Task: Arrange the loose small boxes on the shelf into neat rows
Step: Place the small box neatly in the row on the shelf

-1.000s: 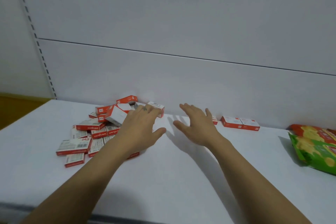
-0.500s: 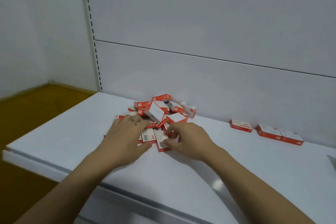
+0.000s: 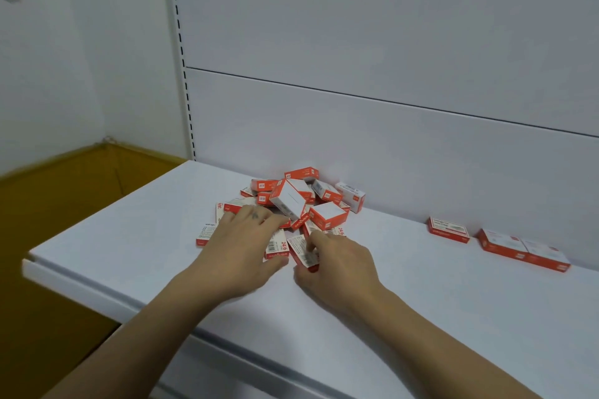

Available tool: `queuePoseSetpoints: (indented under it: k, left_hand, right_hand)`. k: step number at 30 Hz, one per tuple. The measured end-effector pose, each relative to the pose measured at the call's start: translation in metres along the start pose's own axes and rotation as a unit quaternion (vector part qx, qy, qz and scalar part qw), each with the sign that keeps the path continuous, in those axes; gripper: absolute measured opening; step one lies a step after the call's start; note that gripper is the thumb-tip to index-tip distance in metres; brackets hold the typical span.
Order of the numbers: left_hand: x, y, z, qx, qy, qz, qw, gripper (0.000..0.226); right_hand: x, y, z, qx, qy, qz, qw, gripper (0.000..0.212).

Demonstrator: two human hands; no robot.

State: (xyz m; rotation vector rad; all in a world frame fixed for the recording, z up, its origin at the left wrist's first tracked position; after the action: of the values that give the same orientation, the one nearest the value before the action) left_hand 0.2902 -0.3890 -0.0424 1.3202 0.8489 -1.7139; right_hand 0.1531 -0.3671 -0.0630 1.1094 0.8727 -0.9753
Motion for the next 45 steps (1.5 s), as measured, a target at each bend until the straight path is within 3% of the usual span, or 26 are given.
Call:
queuePoseSetpoints:
  k: [6,11,16,27,31,38,45]
  left_hand:
    - [0.003,-0.009,0.010,0.018,-0.006,-0.003,1.000,0.065]
    - [-0.002,-0.018,0.017,0.054,-0.023,-0.014,0.998,0.060]
    - [-0.006,-0.026,0.023,0.077,-0.037,-0.023,0.996,0.059]
    - [-0.005,-0.092,0.075,0.162,-0.042,-0.059,0.984,0.062]
    - [0.003,-0.120,0.093,0.166,-0.031,-0.124,0.978,0.067]
    - [0.036,-0.128,0.083,0.141,0.022,-0.231,0.963,0.071]
    - [0.029,-0.119,0.081,0.127,-0.020,-0.317,0.940,0.047]
  right_hand:
    - [-0.006,-0.025,-0.004,0.046,0.007,0.097,0.994,0.025]
    - [-0.029,-0.033,-0.002,0.037,0.022,0.144,0.989,0.028]
    - [-0.062,-0.043,-0.004,0.009,-0.011,0.185,0.983,0.028]
    - [-0.094,-0.111,-0.021,0.074,-0.089,0.191,0.975,0.038]
    - [-0.096,-0.132,-0.028,0.104,-0.155,0.229,0.955,0.050]
    - [-0.083,-0.143,-0.038,0.109,-0.143,0.283,0.942,0.064]
    - [-0.083,-0.132,-0.036,0.076,-0.166,0.273,0.945,0.062]
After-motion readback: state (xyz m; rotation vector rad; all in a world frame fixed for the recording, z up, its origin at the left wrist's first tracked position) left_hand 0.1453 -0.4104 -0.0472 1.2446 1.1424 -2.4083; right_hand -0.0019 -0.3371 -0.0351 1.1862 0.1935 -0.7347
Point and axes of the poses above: each hand's wrist, its own z-axis towards the middle knuckle, its own x-axis out of the palm, y = z × x, the point moved 6 cm from there along z, towards the middle knuckle, and after that the axes turned 7 degrees about z, right-handed, at the moved point
